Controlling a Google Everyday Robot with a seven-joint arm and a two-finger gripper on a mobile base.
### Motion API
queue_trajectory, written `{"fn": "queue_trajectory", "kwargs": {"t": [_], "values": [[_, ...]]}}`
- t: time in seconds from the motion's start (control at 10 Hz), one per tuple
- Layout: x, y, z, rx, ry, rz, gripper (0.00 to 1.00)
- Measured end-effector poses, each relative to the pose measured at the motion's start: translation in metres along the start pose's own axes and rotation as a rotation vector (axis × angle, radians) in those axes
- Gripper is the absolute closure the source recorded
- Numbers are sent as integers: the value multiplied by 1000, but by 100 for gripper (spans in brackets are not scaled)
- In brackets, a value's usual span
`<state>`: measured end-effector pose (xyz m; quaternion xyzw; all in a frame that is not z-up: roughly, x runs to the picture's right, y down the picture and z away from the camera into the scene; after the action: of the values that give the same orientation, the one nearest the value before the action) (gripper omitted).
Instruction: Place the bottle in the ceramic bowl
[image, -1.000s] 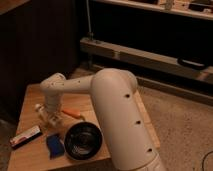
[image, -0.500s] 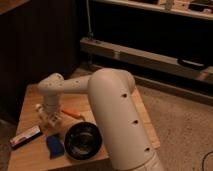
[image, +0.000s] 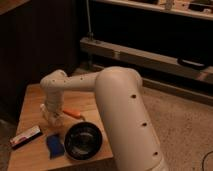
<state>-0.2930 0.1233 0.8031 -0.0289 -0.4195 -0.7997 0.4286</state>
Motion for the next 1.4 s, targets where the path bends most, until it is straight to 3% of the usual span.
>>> {"fn": "queue_trajectory", "kwargs": {"t": [0.3, 0.5, 0.8, 1.0, 1.2, 1.4], "values": [[-21, -3, -50, 42, 31, -7, 100], [-60, 2, -77, 71, 38, -9, 100], [-120, 8, -90, 95, 23, -2, 100], [-160, 7, -94, 144, 10, -8, 100], [-205, 7, -93, 224, -36, -28, 84], [-234, 7, -84, 274, -89, -38, 64]]}}
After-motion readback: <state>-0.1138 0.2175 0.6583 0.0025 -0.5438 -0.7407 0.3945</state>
